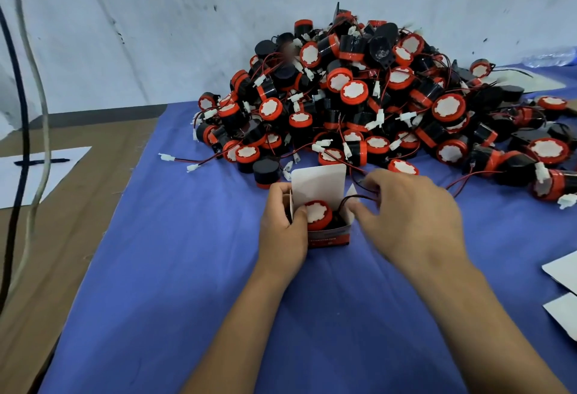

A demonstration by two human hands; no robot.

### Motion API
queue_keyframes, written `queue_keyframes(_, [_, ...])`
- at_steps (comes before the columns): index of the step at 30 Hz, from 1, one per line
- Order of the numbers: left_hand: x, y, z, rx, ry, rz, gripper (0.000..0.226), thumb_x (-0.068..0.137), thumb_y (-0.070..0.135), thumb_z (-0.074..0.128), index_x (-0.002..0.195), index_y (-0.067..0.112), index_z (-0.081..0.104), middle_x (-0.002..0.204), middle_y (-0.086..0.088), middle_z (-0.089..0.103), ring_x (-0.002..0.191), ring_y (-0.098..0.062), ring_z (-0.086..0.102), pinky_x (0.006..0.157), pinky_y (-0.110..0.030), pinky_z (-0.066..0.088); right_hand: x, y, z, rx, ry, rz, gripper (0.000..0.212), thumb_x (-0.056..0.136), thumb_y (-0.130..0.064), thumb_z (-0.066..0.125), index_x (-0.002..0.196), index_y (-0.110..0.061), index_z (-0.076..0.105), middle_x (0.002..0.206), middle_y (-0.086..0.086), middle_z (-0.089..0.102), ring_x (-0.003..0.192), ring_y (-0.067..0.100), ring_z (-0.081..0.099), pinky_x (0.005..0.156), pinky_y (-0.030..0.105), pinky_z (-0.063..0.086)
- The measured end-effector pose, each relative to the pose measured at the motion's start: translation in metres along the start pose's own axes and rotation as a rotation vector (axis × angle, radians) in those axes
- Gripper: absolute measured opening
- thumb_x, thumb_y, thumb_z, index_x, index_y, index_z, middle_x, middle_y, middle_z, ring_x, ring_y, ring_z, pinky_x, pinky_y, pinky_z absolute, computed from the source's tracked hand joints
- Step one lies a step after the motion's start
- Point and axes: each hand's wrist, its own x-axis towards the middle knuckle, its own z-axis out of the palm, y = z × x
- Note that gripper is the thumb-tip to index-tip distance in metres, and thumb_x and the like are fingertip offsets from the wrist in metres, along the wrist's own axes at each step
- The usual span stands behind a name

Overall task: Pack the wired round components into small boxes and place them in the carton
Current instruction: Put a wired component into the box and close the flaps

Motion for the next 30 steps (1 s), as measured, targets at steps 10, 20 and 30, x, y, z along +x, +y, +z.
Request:
queue_keyframes(10, [0.001, 0.006, 0.007, -0.028, 0.033, -0.092, 0.020, 0.092, 0.016, 0.075, 0.105, 0.022, 0.061, 0.096, 0.002, 0.074, 0.088, -0.019, 0.071, 0.075, -0.041, 0.061, -0.014, -0.037, 0.018, 0.232, 0.058, -0.157, 0.015, 0.099, -0.020, 0.056, 0.088, -0.019, 0.066, 0.083, -0.004, 0.063, 0.078, 0.018, 0.055, 0.069, 0.034, 0.045])
queue_keyframes(20, [0.001, 0.007, 0.007, 0.031, 0.036, -0.123, 0.025, 0.089, 0.020, 0.080, 0.107, 0.018, 0.064, 0.095, -0.004, 0.074, 0.090, -0.025, 0.072, 0.079, -0.053, 0.061, -0.017, -0.041, 0.030, 0.020, -0.100, -0.211, 0.046, 0.092, -0.007, 0.052, 0.135, -0.023, 0.057, 0.121, -0.001, 0.050, 0.117, 0.019, 0.043, 0.089, 0.026, 0.043])
queue_keyframes(30, [0.001, 0.003, 0.007, 0.098, 0.092, -0.120, 0.017, 0.086, 0.021, 0.080, 0.094, 0.021, 0.066, 0.081, 0.007, 0.074, 0.066, 0.001, 0.066, 0.056, -0.015, 0.048, -0.013, -0.040, 0.031, 0.034, -0.262, -0.299, 0.030, 0.090, -0.005, 0.050, 0.116, -0.016, 0.059, 0.116, 0.002, 0.054, 0.101, 0.019, 0.046, 0.078, 0.025, 0.037])
